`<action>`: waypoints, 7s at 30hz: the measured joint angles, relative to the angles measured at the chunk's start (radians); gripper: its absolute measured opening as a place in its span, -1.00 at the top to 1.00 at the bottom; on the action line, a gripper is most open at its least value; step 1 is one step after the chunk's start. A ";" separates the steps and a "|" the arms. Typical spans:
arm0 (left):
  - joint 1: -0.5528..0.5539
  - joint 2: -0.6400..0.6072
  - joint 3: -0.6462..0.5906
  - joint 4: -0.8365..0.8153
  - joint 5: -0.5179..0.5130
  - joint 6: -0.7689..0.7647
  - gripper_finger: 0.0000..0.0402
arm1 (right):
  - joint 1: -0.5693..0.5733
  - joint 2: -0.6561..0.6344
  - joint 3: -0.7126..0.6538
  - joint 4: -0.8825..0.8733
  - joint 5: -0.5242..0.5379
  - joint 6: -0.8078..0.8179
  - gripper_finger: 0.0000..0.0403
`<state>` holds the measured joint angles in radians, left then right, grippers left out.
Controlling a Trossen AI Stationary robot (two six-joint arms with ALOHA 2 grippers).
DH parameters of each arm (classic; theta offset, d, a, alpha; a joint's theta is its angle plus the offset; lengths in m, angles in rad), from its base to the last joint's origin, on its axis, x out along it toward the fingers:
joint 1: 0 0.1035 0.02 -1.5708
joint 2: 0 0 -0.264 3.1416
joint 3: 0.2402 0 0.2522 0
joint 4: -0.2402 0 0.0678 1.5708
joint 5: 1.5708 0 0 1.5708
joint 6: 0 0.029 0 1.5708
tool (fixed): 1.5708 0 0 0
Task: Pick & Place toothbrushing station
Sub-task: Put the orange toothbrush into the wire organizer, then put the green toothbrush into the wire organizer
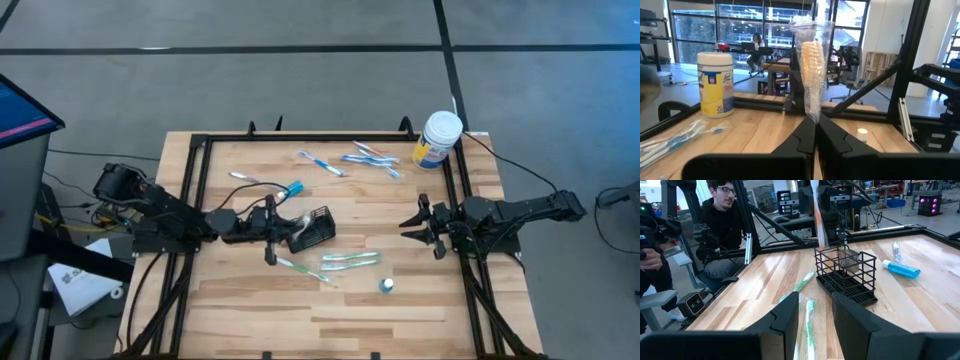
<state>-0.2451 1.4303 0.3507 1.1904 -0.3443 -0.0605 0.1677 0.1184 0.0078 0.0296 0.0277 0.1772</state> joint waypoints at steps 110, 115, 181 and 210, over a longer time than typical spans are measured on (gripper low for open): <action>-0.182 -0.085 -0.038 -0.068 -0.053 0.035 0.73 | 0.023 0.069 0.007 -0.026 -0.024 0.108 0.46; -0.181 -0.085 -0.038 -0.068 -0.057 0.034 0.72 | 0.035 0.233 0.057 0.034 -0.024 0.102 0.52; -0.188 -0.085 -0.038 -0.069 -0.044 0.022 0.73 | 0.079 1.587 0.856 -0.075 -0.106 -0.233 0.65; -0.188 -0.085 -0.038 -0.068 -0.044 0.022 0.73 | 0.098 1.605 0.855 -0.097 -0.042 -0.229 0.64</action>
<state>-0.4328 1.3453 0.3126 1.1220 -0.3882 -0.0388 0.2657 1.7232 0.8627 -0.0676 -0.0139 -0.0520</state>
